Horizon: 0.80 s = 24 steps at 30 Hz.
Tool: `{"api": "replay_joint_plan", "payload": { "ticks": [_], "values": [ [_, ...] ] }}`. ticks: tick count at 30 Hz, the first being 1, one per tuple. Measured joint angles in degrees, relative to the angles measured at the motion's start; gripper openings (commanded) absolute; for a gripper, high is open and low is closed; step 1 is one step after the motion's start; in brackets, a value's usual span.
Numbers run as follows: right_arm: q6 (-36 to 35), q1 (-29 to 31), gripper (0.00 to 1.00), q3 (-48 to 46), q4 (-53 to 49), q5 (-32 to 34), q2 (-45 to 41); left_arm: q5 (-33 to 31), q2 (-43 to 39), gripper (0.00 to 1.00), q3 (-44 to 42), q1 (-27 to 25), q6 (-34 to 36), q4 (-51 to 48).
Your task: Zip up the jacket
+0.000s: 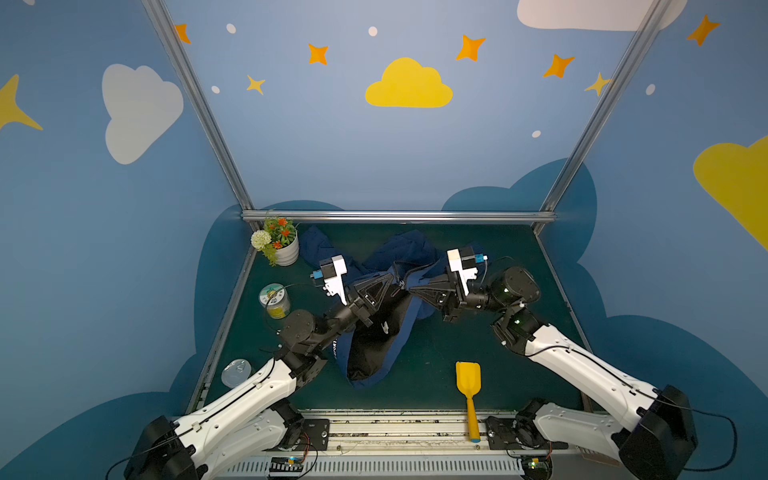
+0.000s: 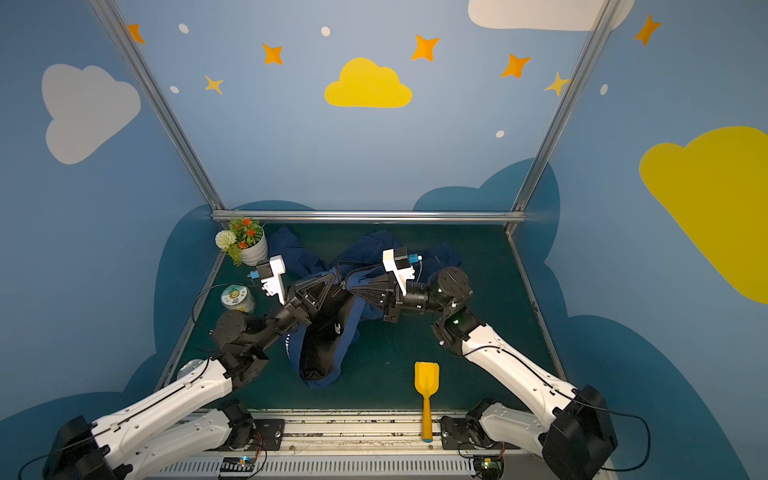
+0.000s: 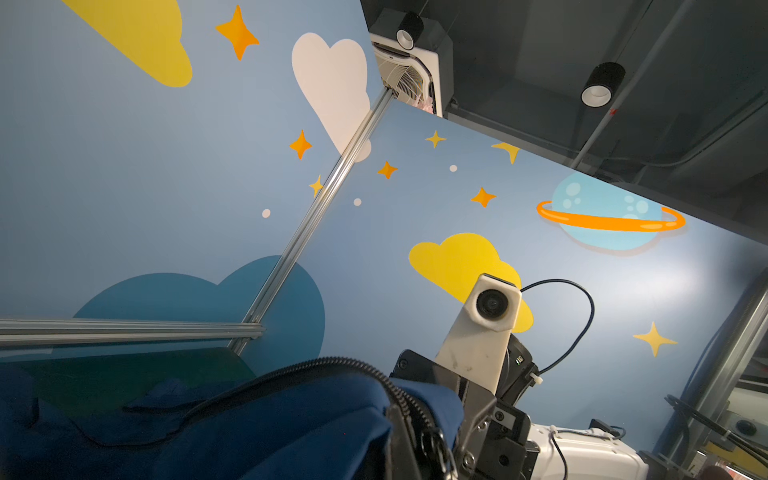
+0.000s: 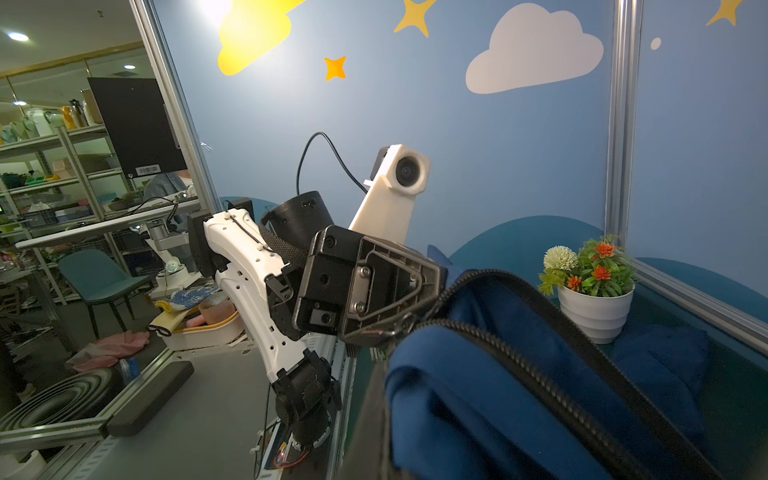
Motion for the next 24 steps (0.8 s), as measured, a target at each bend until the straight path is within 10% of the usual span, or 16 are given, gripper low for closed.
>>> {"api": "replay_joint_plan", "payload": {
  "ticks": [24],
  "values": [
    [-0.2, -0.1, 0.0, 0.0, -1.4, 1.2, 0.0, -0.4, 0.0, 0.03, 0.0, -0.3, -0.1, 0.1]
  ]
}}
